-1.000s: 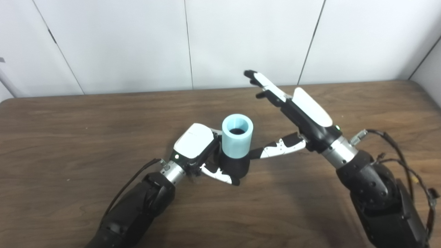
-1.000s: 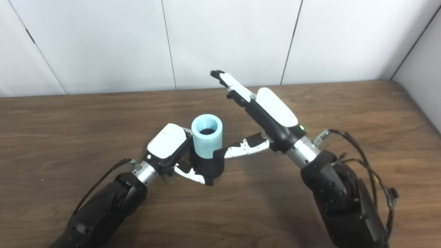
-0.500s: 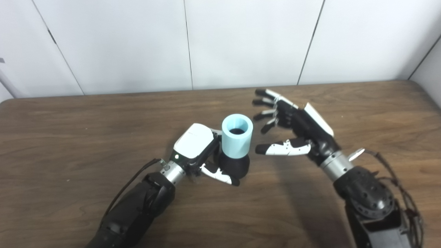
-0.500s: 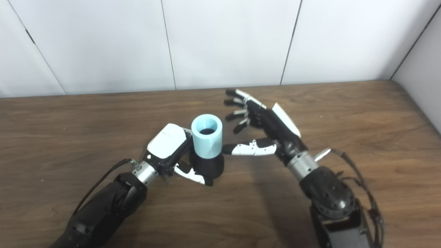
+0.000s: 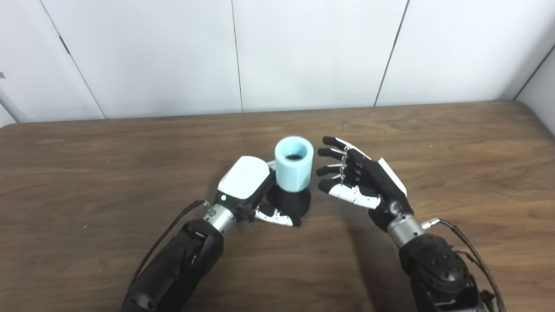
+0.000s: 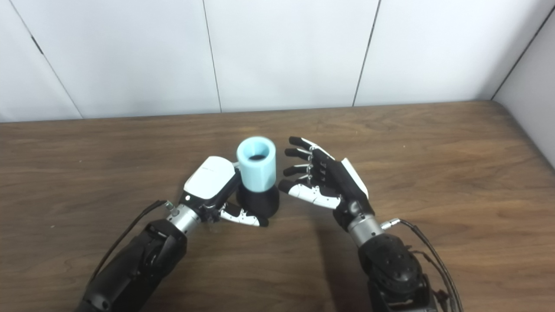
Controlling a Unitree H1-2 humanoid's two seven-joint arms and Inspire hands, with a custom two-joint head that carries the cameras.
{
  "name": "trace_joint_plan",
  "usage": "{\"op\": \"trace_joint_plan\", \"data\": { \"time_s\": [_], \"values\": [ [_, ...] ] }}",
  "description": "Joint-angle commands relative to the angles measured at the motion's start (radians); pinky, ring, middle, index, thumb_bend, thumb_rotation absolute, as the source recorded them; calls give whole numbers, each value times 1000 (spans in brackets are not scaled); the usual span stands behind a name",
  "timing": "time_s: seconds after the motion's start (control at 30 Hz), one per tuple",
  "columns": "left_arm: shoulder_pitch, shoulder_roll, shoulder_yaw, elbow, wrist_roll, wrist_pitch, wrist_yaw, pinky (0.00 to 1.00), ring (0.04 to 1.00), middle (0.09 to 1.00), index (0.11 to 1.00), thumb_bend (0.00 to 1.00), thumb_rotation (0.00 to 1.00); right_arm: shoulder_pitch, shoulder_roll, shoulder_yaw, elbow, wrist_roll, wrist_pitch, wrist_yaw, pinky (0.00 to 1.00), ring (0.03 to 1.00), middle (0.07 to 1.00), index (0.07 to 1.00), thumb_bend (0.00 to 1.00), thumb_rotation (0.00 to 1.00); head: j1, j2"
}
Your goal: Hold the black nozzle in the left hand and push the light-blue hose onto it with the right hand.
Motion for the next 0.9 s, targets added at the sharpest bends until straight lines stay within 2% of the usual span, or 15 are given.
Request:
{"op": "trace_joint_plan", "data": {
  "time_s": [0.0,0.07,0.13,0.23,0.5,0.57,0.63,0.73,0.77,0.8,0.83,0.87],
  "values": [
    [67,29,33,25,-50,108,-122,917,996,999,999,1000,392,-29,2,-17,-17,16,-46,-26,479,645,806,841,660,368,1,1],
    [79,16,94,-5,-146,122,-140,918,999,1000,1000,1000,396,-29,15,-26,-7,24,-47,-44,482,642,803,839,644,345,1,1],
    [92,-2,162,-32,-250,131,-154,846,985,1000,1000,964,370,-30,28,-33,2,34,-47,-61,490,647,811,839,619,306,1,1],
    [105,-14,222,-46,-334,122,-156,787,935,977,1000,909,316,-32,38,-37,17,42,-50,-76,495,661,816,846,616,291,1,1],
    [134,-2,260,-80,-373,124,-176,738,865,913,966,843,212,-28,57,-44,46,54,-70,-101,482,653,793,834,648,277,4,5],
    [147,-14,287,-89,-417,133,-176,729,854,905,940,830,174,-27,60,-46,47,56,-74,-107,482,655,795,833,647,274,4,5],
    [166,-46,339,-103,-506,138,-170,659,788,851,866,773,97,-28,68,-56,47,75,-74,-114,491,663,805,833,651,256,4,5],
    [195,-117,439,-165,-658,221,-162,508,613,698,726,638,20,-32,79,-68,49,96,-74,-126,493,660,806,824,633,250,4,5],
    [203,-144,474,-193,-709,265,-157,462,569,659,690,607,10,-33,83,-71,50,97,-76,-132,490,654,800,817,612,243,12,6],
    [210,-171,509,-221,-773,310,-157,426,533,623,596,556,32,-34,85,-73,53,96,-81,-139,484,644,791,805,592,232,12,6],
    [214,-199,547,-249,-848,360,-162,388,497,535,544,531,13,-34,86,-74,59,91,-90,-146,480,631,776,791,573,222,12,6],
    [220,-224,583,-276,-921,401,-168,373,479,502,531,522,6,-35,88,-74,65,87,-98,-154,478,622,761,781,562,217,12,6]
  ]
}}
